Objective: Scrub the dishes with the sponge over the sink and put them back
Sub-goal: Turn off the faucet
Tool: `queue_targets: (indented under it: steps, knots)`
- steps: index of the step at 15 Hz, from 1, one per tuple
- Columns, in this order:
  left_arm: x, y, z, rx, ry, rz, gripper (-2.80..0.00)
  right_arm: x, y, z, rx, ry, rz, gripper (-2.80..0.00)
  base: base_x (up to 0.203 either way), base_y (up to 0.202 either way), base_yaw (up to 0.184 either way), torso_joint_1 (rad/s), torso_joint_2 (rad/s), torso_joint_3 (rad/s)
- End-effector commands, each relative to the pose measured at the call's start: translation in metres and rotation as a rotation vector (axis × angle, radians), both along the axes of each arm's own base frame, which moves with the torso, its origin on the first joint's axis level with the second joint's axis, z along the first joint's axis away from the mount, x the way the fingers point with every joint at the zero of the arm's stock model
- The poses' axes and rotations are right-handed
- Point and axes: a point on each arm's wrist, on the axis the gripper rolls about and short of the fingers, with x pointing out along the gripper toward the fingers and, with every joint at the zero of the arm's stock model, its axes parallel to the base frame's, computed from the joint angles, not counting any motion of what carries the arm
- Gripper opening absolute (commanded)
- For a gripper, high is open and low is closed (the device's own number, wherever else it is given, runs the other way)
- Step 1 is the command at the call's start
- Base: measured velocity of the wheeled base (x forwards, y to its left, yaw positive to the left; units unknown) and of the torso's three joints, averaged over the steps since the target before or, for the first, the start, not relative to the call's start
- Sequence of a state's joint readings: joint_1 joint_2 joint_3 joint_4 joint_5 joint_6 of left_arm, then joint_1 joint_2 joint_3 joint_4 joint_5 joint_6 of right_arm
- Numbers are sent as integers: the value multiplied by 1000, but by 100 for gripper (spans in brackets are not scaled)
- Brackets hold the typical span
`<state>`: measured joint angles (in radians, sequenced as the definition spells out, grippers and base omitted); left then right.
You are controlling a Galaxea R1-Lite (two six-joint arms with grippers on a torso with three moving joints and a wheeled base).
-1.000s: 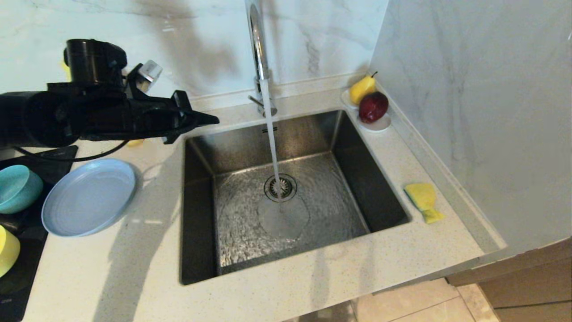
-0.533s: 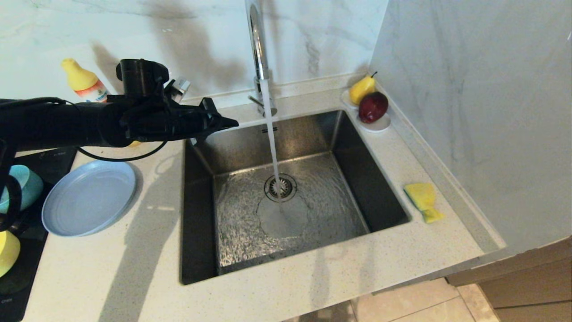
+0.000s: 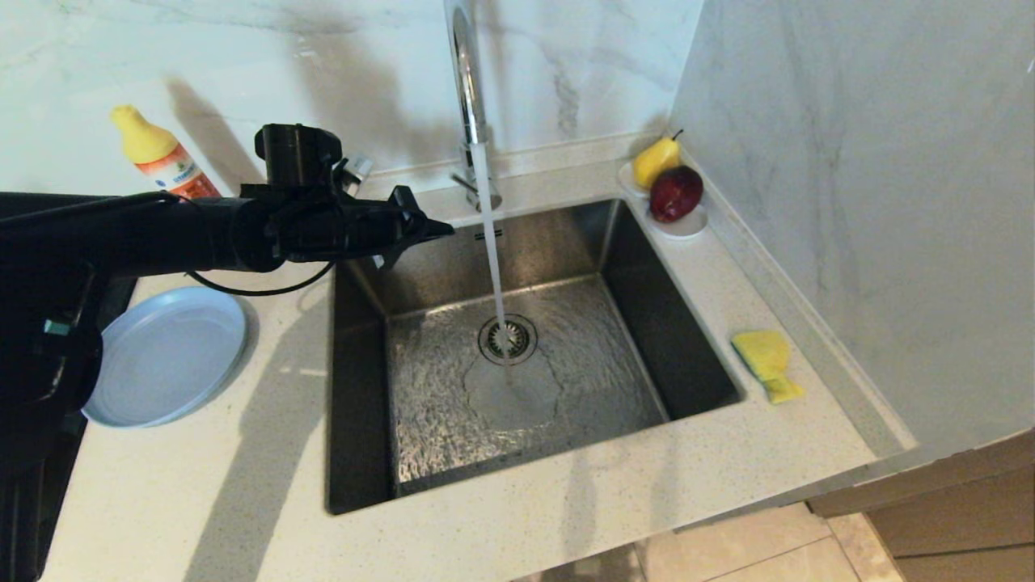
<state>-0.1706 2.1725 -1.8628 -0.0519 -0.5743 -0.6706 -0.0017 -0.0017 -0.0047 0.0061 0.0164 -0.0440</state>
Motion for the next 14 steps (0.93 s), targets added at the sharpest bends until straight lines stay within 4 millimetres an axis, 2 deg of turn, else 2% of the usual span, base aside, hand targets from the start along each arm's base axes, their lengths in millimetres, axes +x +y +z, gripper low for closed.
queue_targets:
  steps: [1, 6, 14]
  knots:
    - [0, -2, 2, -7, -6, -7, -280, 0, 0, 0, 0, 2, 1, -280, 0, 0, 0, 0, 0, 0]
    - [5, -3, 12, -113, -58, -32, -280, 0, 0, 0, 0, 2, 1, -280, 0, 0, 0, 0, 0, 0]
    - [17, -5, 7, -178, -131, -30, -280, 0, 0, 0, 0, 3, 1, -280, 0, 0, 0, 0, 0, 0]
